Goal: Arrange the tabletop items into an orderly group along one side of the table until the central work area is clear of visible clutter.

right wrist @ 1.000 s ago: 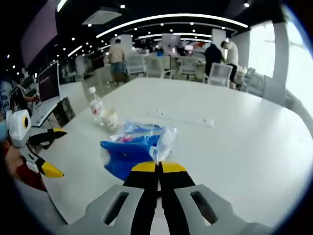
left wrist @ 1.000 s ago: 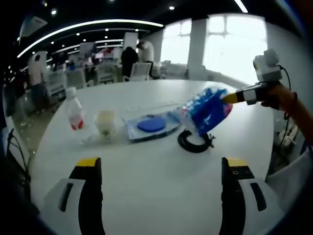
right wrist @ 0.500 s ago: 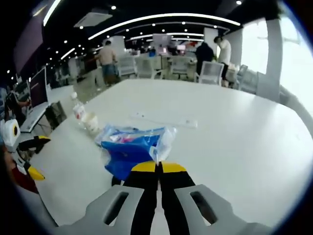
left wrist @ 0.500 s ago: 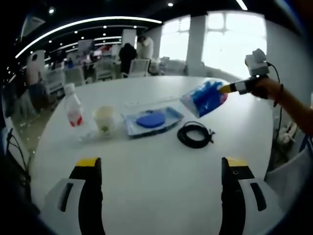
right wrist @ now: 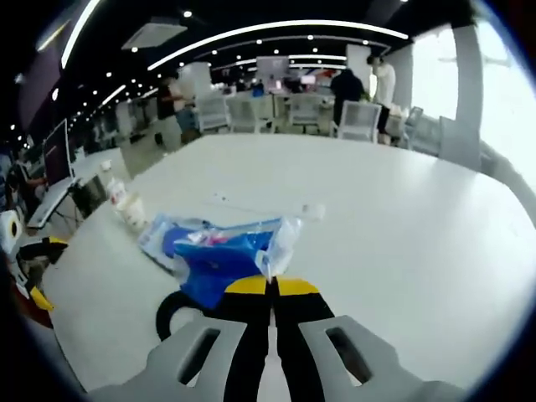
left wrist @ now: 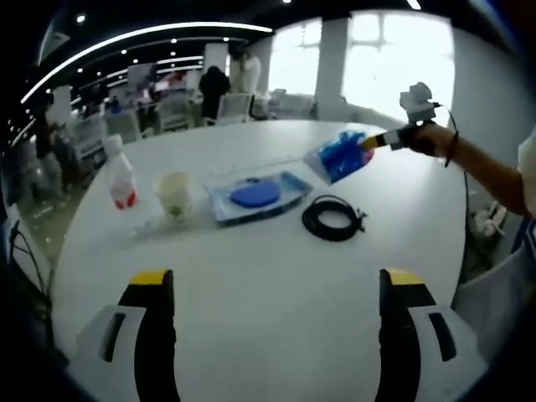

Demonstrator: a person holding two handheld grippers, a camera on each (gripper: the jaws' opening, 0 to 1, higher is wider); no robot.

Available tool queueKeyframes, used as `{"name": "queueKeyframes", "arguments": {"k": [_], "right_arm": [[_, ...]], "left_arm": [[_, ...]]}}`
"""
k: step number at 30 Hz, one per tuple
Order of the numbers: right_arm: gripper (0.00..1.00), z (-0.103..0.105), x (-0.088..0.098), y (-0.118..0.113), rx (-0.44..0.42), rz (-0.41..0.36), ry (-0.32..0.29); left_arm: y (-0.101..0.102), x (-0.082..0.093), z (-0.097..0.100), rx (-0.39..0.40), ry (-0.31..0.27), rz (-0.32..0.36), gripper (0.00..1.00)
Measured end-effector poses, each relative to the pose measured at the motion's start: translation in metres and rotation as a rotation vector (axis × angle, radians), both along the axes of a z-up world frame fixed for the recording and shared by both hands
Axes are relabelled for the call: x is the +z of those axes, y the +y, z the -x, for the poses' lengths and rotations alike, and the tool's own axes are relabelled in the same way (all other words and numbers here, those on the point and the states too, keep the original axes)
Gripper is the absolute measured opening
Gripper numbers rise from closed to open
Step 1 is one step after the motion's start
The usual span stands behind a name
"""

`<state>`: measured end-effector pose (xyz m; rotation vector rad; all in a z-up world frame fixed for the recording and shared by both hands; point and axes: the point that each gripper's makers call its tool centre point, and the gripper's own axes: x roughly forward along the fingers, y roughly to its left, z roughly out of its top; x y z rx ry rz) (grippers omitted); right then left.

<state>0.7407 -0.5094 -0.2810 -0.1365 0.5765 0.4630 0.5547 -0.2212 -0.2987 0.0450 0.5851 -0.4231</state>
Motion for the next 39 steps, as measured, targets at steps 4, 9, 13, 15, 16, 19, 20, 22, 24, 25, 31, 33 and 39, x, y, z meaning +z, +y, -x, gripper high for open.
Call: {"name": "queueKeyframes", "arguments": {"k": [4, 9, 13, 15, 16, 19, 20, 22, 24, 25, 31, 33, 39], "right_arm": [[0.01, -0.010, -0.011, -0.006, -0.006, -0.003, 0.008], [0.01, -0.020, -0.021, -0.012, -0.015, -0.007, 0.011], [0.01, -0.026, -0.032, -0.013, -0.009, -0.003, 0.014], [0.01, -0.028, -0.038, -0.014, -0.011, -0.005, 0.023], [0.01, -0.029, -0.041, -0.015, -0.013, -0.006, 0.024], [0.01, -0.032, -0.049, -0.018, -0.016, -0.001, 0.034], [0.01, -0.033, -0.052, -0.019, -0.012, 0.011, 0.033], [0.01, -0.034, -0.057, -0.022, -0.020, 0.011, 0.038], [0.01, -0.035, -0.060, -0.025, -0.062, -0.031, 0.061], [0.01, -0.035, -0.061, -0.025, -0.056, -0.037, 0.067], [0.01, -0.035, -0.073, -0.028, -0.022, 0.024, 0.056], [0.01, -0.035, -0.077, -0.029, -0.001, 0.041, 0.052], [0.02, -0.038, -0.086, -0.030, 0.072, 0.083, 0.037]], "left_arm": [[0.002, -0.004, 0.001, -0.001, 0.006, -0.006, 0.99], [0.005, -0.011, 0.002, -0.001, 0.024, -0.023, 0.99], [0.006, -0.013, 0.003, -0.003, 0.027, -0.030, 0.99], [0.007, -0.014, 0.003, 0.000, 0.027, -0.036, 0.99], [0.008, -0.015, 0.003, 0.002, 0.029, -0.038, 0.99], [0.009, -0.018, 0.005, 0.001, 0.039, -0.045, 0.99], [0.009, -0.019, 0.005, 0.002, 0.042, -0.048, 0.99], [0.009, -0.020, 0.006, 0.003, 0.044, -0.051, 0.99], [0.009, -0.020, 0.006, 0.005, 0.045, -0.050, 0.99], [0.009, -0.020, 0.006, 0.006, 0.047, -0.048, 0.99], [0.009, -0.022, 0.007, 0.005, 0.053, -0.050, 0.99], [0.008, -0.021, 0.007, 0.003, 0.052, -0.050, 0.99], [0.009, -0.022, 0.008, 0.005, 0.057, -0.053, 0.99]]}}
